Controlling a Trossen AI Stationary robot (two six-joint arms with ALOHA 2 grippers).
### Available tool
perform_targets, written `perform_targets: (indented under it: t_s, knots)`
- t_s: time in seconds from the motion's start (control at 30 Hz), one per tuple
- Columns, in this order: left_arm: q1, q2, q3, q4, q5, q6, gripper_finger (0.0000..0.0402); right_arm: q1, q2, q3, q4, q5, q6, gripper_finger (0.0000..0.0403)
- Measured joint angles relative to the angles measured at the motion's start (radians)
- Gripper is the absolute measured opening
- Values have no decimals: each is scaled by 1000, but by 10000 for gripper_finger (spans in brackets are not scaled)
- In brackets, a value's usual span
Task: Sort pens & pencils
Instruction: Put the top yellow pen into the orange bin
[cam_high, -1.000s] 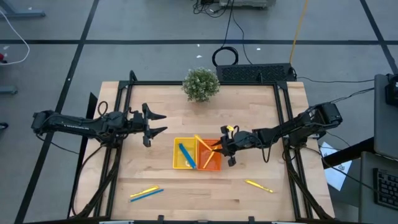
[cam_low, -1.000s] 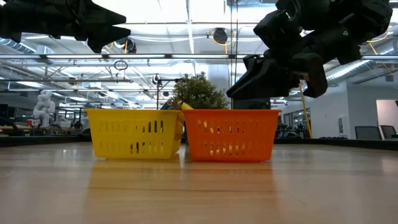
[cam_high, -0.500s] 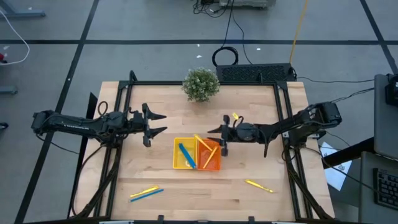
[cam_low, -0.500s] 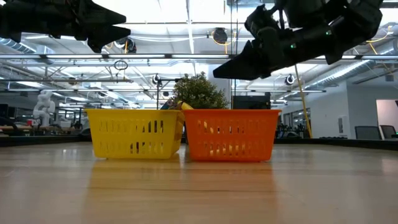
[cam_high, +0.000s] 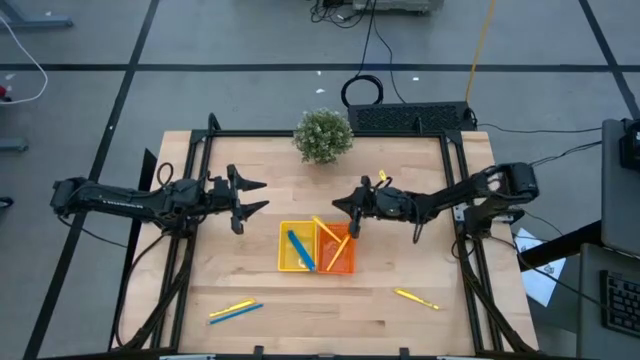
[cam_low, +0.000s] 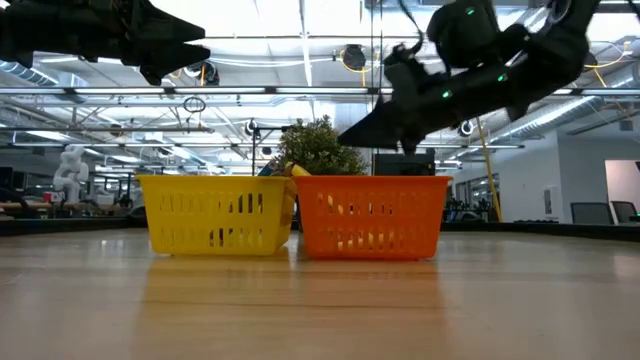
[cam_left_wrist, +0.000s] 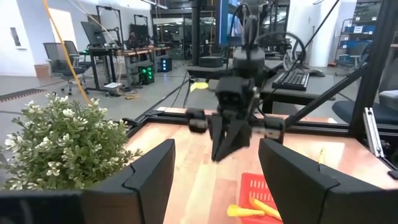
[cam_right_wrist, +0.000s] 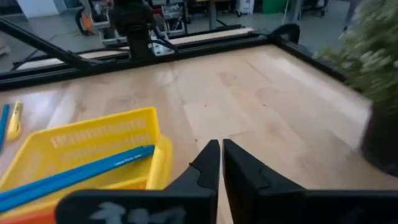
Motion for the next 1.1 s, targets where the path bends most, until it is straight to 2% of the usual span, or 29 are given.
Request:
perform_targets:
  t_s: [0.1, 0.23, 0.33, 0.47, 0.67, 1.1]
  knots:
    - [0, 0, 0, 2, 0, 3, 239, -15, 105, 61, 30, -6, 32, 2]
    - [0, 0, 0, 6, 0, 9, 239, -31, 230, 190, -40, -18, 53, 1]
    - [0, 0, 0, -7, 1, 9, 239, -45, 256, 273, -153, -32, 48, 0]
    - [0, 0, 0, -11, 1, 9, 239, -62, 256, 301, -227, -38, 19, 0]
    - [0, 0, 0, -6, 1, 9, 239, -115, 256, 302, -257, -287, -26, 0]
    - [0, 0, 0, -3, 1, 11, 239, -161, 256, 302, -264, -477, -86, 0]
